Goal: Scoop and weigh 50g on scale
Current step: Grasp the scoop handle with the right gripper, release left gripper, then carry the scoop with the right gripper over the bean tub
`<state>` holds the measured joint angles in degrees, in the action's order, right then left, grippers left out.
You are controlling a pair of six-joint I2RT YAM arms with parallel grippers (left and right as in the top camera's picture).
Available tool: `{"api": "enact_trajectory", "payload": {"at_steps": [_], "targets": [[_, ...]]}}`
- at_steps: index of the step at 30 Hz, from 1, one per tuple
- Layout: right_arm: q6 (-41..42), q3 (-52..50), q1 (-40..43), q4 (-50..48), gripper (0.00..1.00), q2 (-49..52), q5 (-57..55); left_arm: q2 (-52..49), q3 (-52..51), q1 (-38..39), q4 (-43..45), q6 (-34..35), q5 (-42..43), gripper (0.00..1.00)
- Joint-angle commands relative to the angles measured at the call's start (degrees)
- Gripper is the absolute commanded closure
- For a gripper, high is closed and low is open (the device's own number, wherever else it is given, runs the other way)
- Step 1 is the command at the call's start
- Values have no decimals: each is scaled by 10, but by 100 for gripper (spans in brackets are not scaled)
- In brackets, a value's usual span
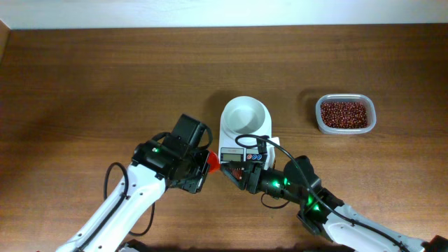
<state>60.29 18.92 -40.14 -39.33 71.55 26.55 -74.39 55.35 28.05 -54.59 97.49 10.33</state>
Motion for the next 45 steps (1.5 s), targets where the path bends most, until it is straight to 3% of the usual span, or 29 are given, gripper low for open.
{"api": "enact_trajectory", "payload": {"at_steps": [1,12,17,18,21,25,27,29,32,35,38,41,45], "targets": [[0,5,-5,-3,64,2,-13,6,1,6,1,22,2,100],[2,5,-19,9,77,2,-2,6,1,6,3,21,-11,100],[2,5,-19,10,91,2,-2,6,1,16,-2,21,-13,99],[0,5,-19,12,96,2,-3,6,1,16,-6,20,-13,90],[-33,5,-18,42,96,2,-2,6,1,15,-6,-29,-24,68],[-79,5,-15,76,96,-8,32,34,1,-21,-5,-131,-48,66],[-123,5,16,154,96,-57,53,92,3,-66,-4,-252,-91,53],[-125,5,68,218,96,-152,88,130,3,-76,-4,-284,-111,63],[-160,5,168,343,96,-303,90,130,3,-76,-3,-284,-105,100],[-168,8,288,387,96,-424,101,123,3,-37,54,-288,-99,100],[-184,42,402,387,96,-426,101,48,2,71,155,-332,-115,100],[-198,83,480,399,96,-374,109,-44,2,141,211,-379,-134,100],[-347,268,500,625,96,-216,73,-129,3,212,245,-407,-195,100]]}}
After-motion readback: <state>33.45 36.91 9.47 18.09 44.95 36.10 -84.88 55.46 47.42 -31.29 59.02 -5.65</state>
